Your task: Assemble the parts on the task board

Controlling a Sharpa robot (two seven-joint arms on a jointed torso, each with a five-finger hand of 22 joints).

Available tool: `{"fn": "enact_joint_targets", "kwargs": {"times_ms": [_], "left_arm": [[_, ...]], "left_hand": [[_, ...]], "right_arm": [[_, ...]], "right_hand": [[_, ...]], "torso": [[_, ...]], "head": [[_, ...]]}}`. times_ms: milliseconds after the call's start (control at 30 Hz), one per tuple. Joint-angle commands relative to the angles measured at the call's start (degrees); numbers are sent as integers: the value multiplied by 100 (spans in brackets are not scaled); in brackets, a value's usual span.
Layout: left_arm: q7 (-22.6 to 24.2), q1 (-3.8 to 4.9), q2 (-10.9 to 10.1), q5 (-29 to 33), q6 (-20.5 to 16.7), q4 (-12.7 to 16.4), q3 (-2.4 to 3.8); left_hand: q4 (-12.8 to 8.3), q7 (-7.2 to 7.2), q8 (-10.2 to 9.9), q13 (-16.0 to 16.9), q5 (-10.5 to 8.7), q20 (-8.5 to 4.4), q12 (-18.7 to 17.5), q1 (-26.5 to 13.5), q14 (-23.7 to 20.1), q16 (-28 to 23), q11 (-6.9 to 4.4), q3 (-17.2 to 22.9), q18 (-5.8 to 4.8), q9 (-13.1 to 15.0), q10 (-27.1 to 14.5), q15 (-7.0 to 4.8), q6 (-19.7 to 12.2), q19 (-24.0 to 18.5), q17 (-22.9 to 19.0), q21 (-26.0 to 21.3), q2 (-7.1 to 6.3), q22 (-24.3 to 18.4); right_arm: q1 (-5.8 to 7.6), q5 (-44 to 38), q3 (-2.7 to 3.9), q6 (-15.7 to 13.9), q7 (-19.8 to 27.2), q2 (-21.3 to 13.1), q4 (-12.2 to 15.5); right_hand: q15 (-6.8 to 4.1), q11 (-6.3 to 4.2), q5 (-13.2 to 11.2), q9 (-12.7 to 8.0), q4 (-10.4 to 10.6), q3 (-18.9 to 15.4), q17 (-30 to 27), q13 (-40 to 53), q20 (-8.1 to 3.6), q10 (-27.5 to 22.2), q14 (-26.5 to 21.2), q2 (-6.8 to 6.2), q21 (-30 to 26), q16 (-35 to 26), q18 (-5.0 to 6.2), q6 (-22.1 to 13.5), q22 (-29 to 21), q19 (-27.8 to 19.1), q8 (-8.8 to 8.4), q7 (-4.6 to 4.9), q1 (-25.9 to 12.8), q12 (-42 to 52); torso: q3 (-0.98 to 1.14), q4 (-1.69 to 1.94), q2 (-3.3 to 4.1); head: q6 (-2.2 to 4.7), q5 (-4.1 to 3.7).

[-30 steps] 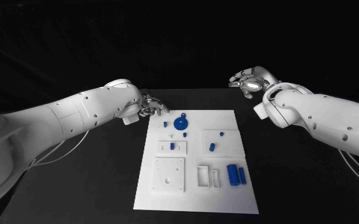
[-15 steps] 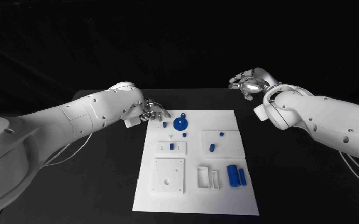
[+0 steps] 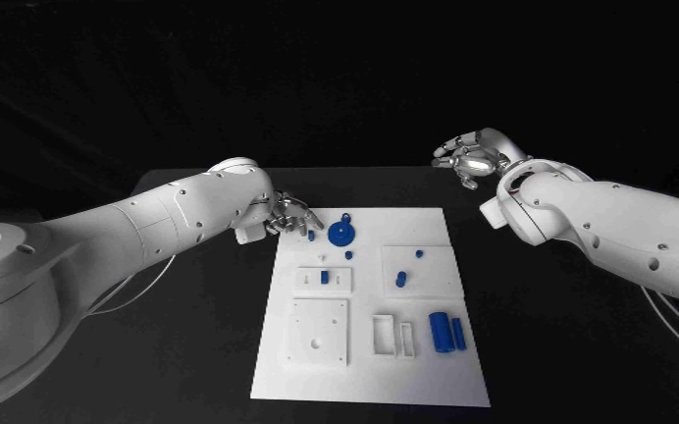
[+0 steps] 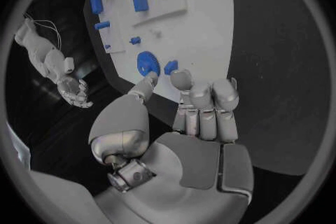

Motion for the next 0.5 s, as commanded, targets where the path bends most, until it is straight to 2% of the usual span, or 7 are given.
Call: {"fn": "enact_joint_targets", "kwargs": {"times_ms": [33,367,500], "left_arm": [[82,-33,17,-14,249,-6,-13],[85,-34,6,-14,328,19,-16],[77,-34,5,-14,340,26,-17]], "left_hand": [[-48,27,-21,8,-15,-228,40,19,7,37,55,9,791,-27,-4,33,20,4,10,29,71,7],[-169,27,-18,3,4,-214,59,108,5,42,56,-11,788,-79,-7,36,79,-8,20,49,192,16],[-286,20,-1,-4,52,-208,68,214,6,46,51,-2,784,-103,-4,31,137,-9,26,66,311,21]], "right_arm": [[0,-3,4,11,9,23,-15],[0,-4,4,11,6,30,-23],[0,-4,4,10,3,29,-28]], "right_hand": [[16,2,33,0,0,-26,-9,-7,-29,-33,-44,-18,-32,34,962,-28,6,-26,-37,30,-26,25],[19,5,37,-1,1,-26,-11,-10,-28,-36,-46,-16,-34,36,962,-39,7,-27,-42,34,-25,27],[20,6,38,-1,2,-26,-12,-11,-28,-37,-46,-16,-35,37,962,-43,8,-26,-44,35,-25,28]], "torso": [[2,1,2],[1,4,3],[1,1,4]], "head": [[-7,-2],[-5,-2],[-12,3]]}}
